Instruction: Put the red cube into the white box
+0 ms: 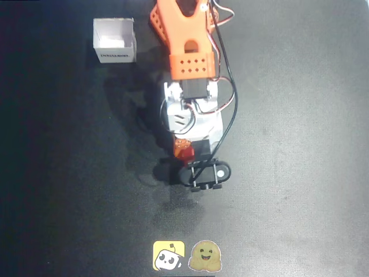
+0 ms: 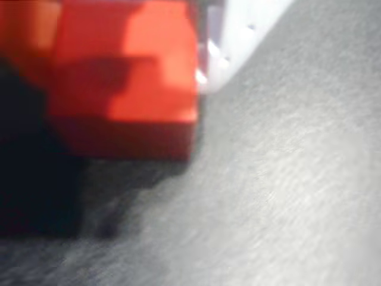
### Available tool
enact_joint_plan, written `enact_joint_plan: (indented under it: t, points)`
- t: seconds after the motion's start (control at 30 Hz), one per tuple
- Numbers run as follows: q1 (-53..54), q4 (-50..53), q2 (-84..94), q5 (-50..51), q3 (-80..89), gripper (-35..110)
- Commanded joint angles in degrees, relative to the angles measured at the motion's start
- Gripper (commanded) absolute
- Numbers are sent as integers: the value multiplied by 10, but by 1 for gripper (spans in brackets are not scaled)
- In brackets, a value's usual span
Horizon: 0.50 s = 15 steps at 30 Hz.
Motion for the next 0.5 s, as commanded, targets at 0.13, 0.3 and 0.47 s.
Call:
enact_joint_plan:
  t: [0.13, 0.3, 0.47]
  points:
    - [7, -15, -4, 11, -16, 0]
    - [16, -15, 1, 11, -15, 0]
    - [34, 46, 59, 44, -15, 0]
